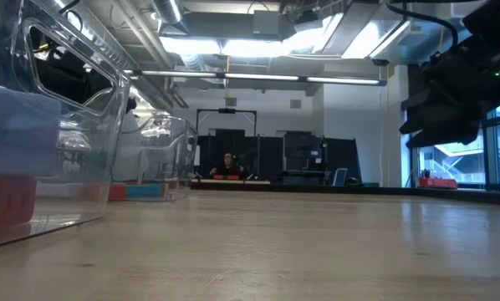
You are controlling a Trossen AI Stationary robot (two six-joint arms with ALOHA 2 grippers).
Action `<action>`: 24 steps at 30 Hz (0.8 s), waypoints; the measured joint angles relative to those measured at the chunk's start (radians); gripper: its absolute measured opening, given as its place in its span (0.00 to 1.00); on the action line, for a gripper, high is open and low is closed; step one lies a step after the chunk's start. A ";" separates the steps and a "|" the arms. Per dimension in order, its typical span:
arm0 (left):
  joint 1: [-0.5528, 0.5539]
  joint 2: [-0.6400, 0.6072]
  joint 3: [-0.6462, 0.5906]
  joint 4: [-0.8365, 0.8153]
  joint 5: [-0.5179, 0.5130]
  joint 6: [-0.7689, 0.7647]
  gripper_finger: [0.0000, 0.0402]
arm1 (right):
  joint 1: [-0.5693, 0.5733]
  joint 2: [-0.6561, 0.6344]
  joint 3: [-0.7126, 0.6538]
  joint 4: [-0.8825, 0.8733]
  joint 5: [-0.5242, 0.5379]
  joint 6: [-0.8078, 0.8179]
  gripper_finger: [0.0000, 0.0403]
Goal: Pick & Place Office items
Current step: Return to Home Position
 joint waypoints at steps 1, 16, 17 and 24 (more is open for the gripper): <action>0.000 0.000 0.000 0.000 0.000 0.000 0.45 | 0.000 0.000 0.000 0.000 -0.028 0.000 0.80; 0.000 0.000 0.000 0.000 0.001 0.000 0.45 | 0.000 0.000 0.000 0.000 -0.207 -0.003 0.80; 0.000 0.000 0.000 0.000 0.001 0.000 0.45 | 0.000 0.000 0.000 0.000 -0.207 -0.003 0.80; 0.000 0.000 0.000 0.000 0.001 0.000 0.45 | 0.000 0.000 0.000 0.000 -0.207 -0.003 0.80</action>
